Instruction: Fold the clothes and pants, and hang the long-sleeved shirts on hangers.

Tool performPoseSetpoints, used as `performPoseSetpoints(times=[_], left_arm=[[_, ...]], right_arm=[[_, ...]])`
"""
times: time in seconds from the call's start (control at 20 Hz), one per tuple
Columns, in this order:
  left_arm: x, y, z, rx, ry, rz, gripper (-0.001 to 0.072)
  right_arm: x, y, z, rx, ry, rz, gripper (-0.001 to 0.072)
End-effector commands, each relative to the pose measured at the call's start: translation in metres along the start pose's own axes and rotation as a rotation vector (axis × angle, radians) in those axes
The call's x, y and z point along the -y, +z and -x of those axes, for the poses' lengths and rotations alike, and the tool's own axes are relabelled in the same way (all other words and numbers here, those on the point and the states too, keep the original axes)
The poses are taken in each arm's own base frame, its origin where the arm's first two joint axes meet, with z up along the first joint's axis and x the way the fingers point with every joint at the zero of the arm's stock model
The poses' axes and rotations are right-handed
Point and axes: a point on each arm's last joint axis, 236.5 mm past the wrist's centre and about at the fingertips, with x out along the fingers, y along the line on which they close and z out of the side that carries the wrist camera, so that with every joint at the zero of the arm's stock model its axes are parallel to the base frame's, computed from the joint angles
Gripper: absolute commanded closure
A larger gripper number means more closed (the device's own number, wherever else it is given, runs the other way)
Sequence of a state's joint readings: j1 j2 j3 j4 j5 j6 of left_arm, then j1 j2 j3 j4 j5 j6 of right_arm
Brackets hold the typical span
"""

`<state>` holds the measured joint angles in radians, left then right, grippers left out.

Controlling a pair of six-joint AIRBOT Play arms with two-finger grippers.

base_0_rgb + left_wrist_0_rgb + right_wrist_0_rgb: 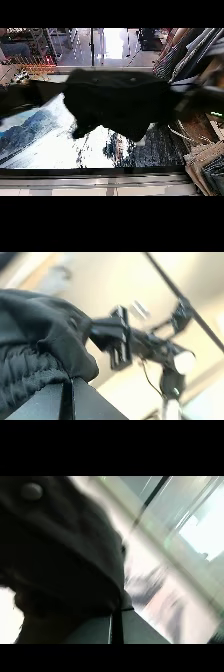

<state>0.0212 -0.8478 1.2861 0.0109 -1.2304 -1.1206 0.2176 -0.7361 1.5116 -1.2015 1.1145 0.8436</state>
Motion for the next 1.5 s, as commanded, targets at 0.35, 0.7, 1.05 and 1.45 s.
performPoseSetpoints(times=[0.35, 0.7, 1.05, 1.45], left_arm=[[0.009, -0.024, 0.02, -0.099, 0.227, -0.162, 0.0694], [-0.263, -0.11, 0.031, -0.22, 0.546, 0.237, 0.0693], [-0.448, -0.116, 0.098, -0.031, 0.939, 0.331, 0.0674], [-0.381, -0.066, 0.144, -0.2, 0.873, 0.164, 0.008]], right_arm=[[-0.051, 0.066, 0.04, 0.212, 0.213, -0.046, 0.0695], [-0.074, -0.142, -0.213, -0.319, 0.47, -0.385, 0.0692], [-0.034, -0.247, -0.342, -0.322, 0.192, -0.518, 0.0685], [0.058, -0.188, -0.283, -0.198, 0.023, -0.748, 0.0213]])
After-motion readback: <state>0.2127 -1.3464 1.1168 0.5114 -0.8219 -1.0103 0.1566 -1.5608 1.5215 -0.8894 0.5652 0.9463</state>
